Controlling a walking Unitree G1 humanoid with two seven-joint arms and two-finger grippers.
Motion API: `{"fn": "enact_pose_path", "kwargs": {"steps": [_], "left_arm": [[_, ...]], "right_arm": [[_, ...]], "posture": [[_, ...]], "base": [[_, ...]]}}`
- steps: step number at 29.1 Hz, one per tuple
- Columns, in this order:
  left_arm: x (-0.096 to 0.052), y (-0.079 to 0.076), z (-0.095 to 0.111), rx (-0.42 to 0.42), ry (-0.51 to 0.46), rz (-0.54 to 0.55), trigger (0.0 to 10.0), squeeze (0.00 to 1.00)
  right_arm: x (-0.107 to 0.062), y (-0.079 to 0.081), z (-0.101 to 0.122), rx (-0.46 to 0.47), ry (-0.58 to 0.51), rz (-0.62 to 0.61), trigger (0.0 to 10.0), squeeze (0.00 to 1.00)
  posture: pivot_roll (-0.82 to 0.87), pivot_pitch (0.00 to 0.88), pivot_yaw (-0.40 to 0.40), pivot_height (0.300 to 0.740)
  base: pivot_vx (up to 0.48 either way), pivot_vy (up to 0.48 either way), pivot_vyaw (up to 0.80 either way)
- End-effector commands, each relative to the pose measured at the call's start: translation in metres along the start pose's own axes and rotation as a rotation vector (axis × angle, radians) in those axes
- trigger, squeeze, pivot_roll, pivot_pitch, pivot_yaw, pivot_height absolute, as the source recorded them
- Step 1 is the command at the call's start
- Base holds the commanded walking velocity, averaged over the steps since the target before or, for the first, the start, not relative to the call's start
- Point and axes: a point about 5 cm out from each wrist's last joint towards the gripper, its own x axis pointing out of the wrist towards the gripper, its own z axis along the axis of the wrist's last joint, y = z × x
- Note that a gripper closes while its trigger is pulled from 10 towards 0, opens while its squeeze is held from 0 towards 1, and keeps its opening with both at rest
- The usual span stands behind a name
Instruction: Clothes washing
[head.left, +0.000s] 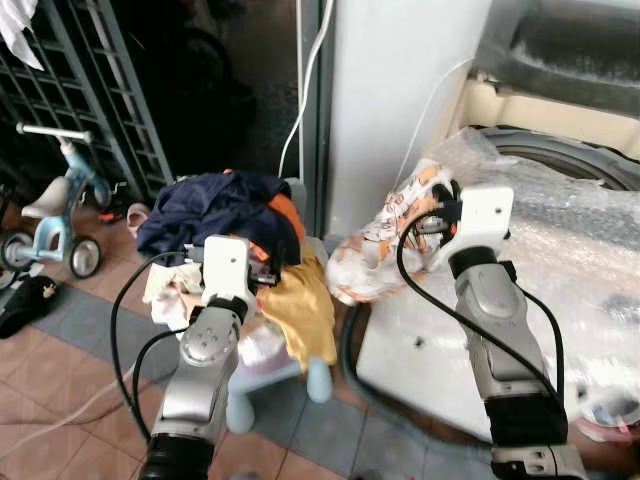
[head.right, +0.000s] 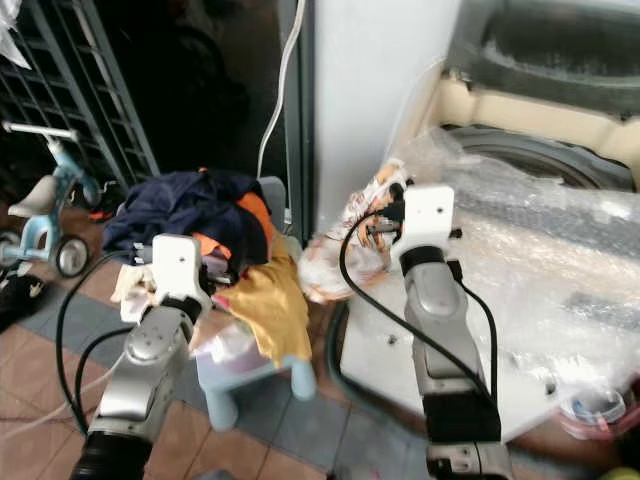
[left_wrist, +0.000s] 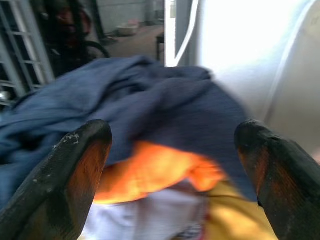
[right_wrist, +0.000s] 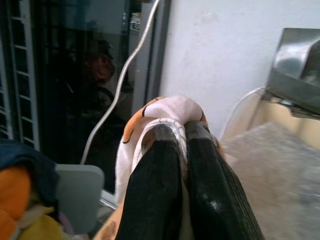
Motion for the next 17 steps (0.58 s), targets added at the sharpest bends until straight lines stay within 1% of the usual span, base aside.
{"fn": "enact_pose_path", "kwargs": {"steps": [1, 4, 11, 13, 14, 16, 17], "left_arm": [[0.001, -0.001, 0.001, 0.004, -0.005, 0.003, 10.0, 0.00], [0.000, -0.001, 0.002, 0.003, -0.010, 0.005, 10.0, 0.00], [0.004, 0.002, 0.011, 0.037, -0.040, 0.000, 10.0, 0.00], [0.005, 0.004, 0.013, 0.044, -0.045, 0.007, 10.0, 0.00], [0.005, 0.009, 0.017, 0.053, -0.054, 0.024, 10.0, 0.00], [0.004, 0.011, 0.017, 0.056, -0.056, 0.030, 10.0, 0.00], [0.003, 0.012, 0.016, 0.057, -0.051, 0.036, 10.0, 0.00]], "right_arm": [[-0.002, -0.002, 0.001, -0.011, -0.008, -0.005, 10.0, 0.00], [-0.002, -0.001, 0.000, -0.009, -0.008, -0.001, 10.0, 0.00], [0.006, 0.002, 0.006, 0.001, -0.027, -0.007, 10.0, 0.00], [0.007, 0.003, 0.008, 0.004, -0.034, -0.008, 10.0, 0.00], [0.009, 0.006, 0.011, 0.008, -0.044, -0.006, 10.0, 0.00], [0.009, 0.007, 0.012, 0.009, -0.047, -0.006, 10.0, 0.00], [0.010, 0.011, 0.013, 0.015, -0.051, -0.002, 10.0, 0.00]], "posture": [[-0.04, 0.000, 0.022, 0.740], [-0.04, 0.000, 0.022, 0.740], [0.00, 0.000, 0.029, 0.740], [0.01, 0.000, 0.032, 0.740], [-0.02, 0.000, 0.026, 0.740], [-0.02, 0.000, 0.026, 0.740], [-0.01, 0.000, 0.034, 0.740]], "base": [[0.000, 0.000, 0.00], [0.000, 0.000, 0.00], [0.000, -0.254, 0.00], [0.000, -0.281, 0.00], [0.000, -0.322, 0.00], [0.000, -0.322, 0.00], [0.000, -0.341, 0.00]]}}
